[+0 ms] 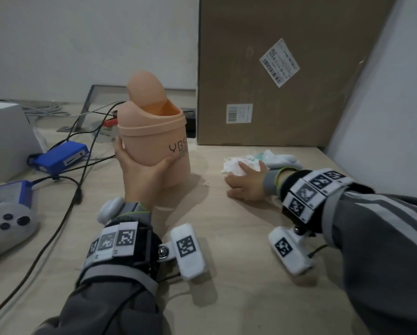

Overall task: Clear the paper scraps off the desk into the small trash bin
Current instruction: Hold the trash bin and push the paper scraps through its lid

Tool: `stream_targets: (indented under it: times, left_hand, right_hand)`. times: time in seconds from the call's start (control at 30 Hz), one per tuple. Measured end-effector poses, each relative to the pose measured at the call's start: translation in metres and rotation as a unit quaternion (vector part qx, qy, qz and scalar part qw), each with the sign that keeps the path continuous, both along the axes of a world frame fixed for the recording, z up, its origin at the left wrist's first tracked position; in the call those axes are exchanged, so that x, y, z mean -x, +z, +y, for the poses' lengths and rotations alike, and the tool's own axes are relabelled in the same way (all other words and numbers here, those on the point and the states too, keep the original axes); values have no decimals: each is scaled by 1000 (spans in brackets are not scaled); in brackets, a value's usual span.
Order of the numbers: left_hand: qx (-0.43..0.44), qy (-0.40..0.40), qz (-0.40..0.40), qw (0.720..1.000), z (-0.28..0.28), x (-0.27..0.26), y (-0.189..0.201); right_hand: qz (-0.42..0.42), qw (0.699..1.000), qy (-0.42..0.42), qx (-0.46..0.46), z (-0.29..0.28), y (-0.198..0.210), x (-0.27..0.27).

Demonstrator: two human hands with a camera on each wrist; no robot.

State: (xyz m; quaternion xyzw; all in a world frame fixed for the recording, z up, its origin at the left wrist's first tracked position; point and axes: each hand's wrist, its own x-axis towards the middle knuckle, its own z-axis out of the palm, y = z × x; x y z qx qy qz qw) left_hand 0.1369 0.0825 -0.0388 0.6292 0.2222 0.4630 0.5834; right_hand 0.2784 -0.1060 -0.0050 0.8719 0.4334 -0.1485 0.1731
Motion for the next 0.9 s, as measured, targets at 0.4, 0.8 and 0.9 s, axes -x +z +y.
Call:
stream_targets:
  times: [0.4, 0.8, 0.9]
  left_hand:
    - [-5, -73, 20, 997, -22, -6, 2]
    - [-5, -125, 37, 992, -38, -17, 1]
    - [-14, -133, 46, 990, -45, -19, 3]
  right_hand:
    - [61, 792, -154, -587, -82, 2, -21]
    - [60, 932, -137, -331, -88, -24, -37]
    - [53, 926, -146, -344, -93, -25, -39]
